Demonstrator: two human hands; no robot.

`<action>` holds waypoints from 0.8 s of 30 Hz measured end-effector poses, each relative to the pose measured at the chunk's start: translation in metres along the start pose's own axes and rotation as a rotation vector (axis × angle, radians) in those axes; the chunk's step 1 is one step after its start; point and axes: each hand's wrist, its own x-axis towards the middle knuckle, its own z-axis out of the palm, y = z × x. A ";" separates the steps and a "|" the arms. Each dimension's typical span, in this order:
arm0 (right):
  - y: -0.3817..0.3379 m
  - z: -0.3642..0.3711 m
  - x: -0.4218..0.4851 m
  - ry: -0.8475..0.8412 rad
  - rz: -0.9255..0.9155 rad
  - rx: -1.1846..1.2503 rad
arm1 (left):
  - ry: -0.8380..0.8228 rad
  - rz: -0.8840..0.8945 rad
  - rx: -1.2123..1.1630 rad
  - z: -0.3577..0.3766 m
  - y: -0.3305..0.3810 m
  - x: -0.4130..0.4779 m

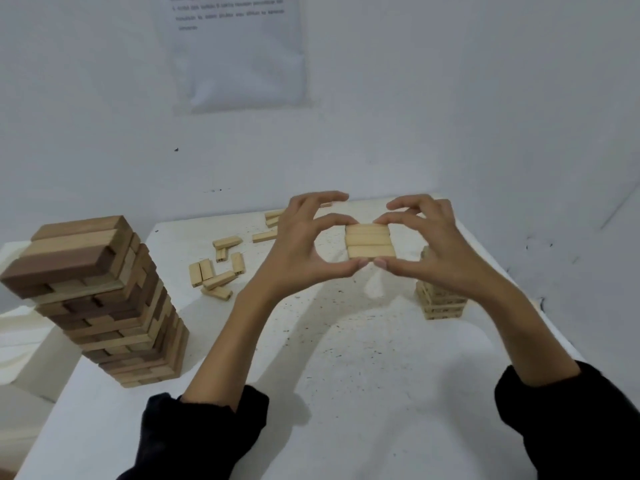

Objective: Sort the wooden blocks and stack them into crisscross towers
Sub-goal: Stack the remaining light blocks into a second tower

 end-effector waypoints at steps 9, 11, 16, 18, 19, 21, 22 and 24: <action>0.052 -0.060 -0.016 -0.093 0.143 0.048 | -0.016 -0.032 -0.097 0.060 0.044 0.038; 0.064 -0.062 -0.021 -0.108 0.166 0.061 | -0.048 -0.057 -0.119 0.073 0.047 0.039; 0.084 -0.059 -0.029 -0.160 0.218 0.083 | -0.101 -0.100 -0.115 0.096 0.045 0.036; 0.089 -0.058 -0.030 -0.179 0.218 0.084 | -0.099 -0.112 -0.109 0.099 0.045 0.035; 0.092 -0.058 -0.029 -0.184 0.219 0.080 | -0.100 -0.118 -0.107 0.101 0.045 0.035; 0.096 -0.058 -0.028 -0.196 0.223 0.079 | -0.107 -0.122 -0.100 0.103 0.045 0.035; 0.098 -0.058 -0.028 -0.207 0.226 0.084 | -0.108 -0.123 -0.098 0.105 0.045 0.034; 0.102 -0.057 -0.028 -0.227 0.226 0.094 | -0.105 -0.126 -0.104 0.106 0.045 0.033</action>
